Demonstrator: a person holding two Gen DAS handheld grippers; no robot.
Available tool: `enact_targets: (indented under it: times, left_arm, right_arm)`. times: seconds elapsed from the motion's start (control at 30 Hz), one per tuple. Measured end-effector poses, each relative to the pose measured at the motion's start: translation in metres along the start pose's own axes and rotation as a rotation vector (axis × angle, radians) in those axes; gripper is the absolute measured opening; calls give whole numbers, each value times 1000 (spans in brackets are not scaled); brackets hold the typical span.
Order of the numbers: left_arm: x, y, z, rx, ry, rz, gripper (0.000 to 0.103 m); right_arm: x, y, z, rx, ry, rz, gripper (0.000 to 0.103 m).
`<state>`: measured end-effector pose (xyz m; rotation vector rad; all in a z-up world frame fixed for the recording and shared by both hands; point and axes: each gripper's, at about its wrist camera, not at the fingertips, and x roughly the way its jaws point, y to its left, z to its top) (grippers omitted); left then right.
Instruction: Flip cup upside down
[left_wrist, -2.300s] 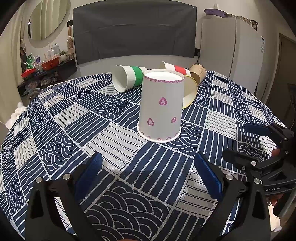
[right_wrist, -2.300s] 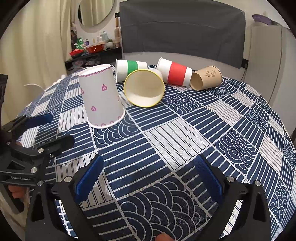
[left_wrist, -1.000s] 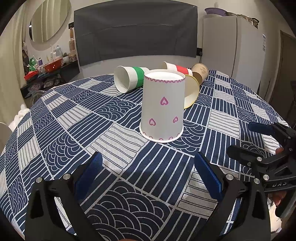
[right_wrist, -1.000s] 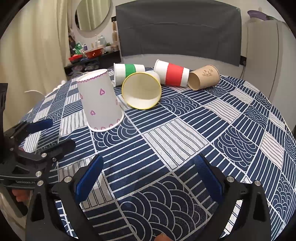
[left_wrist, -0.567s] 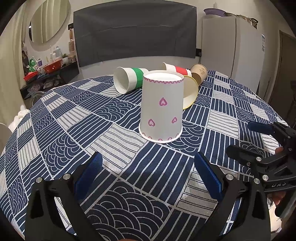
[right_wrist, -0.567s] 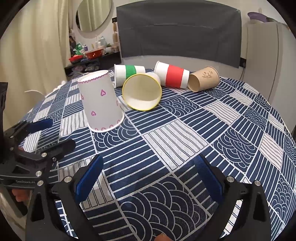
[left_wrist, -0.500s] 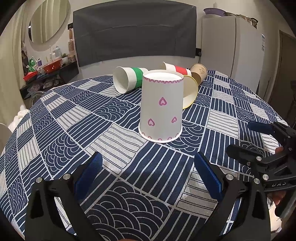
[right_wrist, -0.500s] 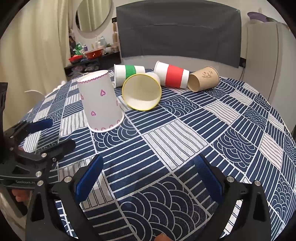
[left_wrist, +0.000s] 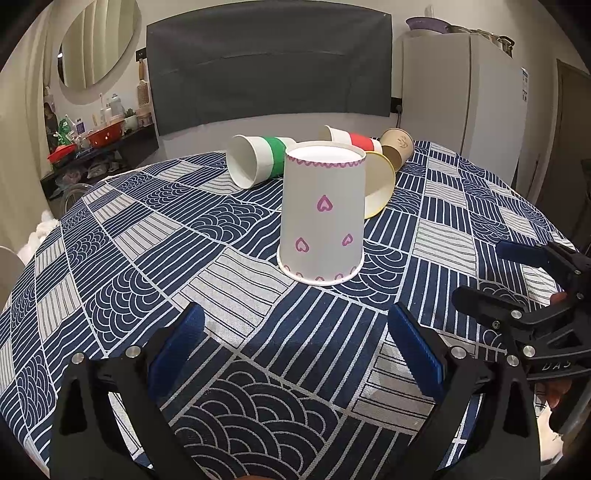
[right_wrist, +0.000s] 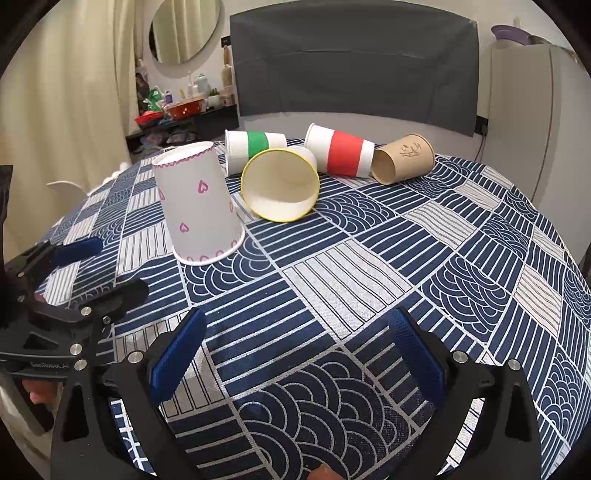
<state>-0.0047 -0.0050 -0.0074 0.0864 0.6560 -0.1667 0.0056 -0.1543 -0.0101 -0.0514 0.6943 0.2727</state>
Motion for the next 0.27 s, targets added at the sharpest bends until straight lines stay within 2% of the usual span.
enact_targets:
  times: [0.27]
  left_arm:
    - [1, 2, 1, -10, 6, -12, 97]
  right_arm:
    - [0, -1, 0, 1, 1, 0, 95]
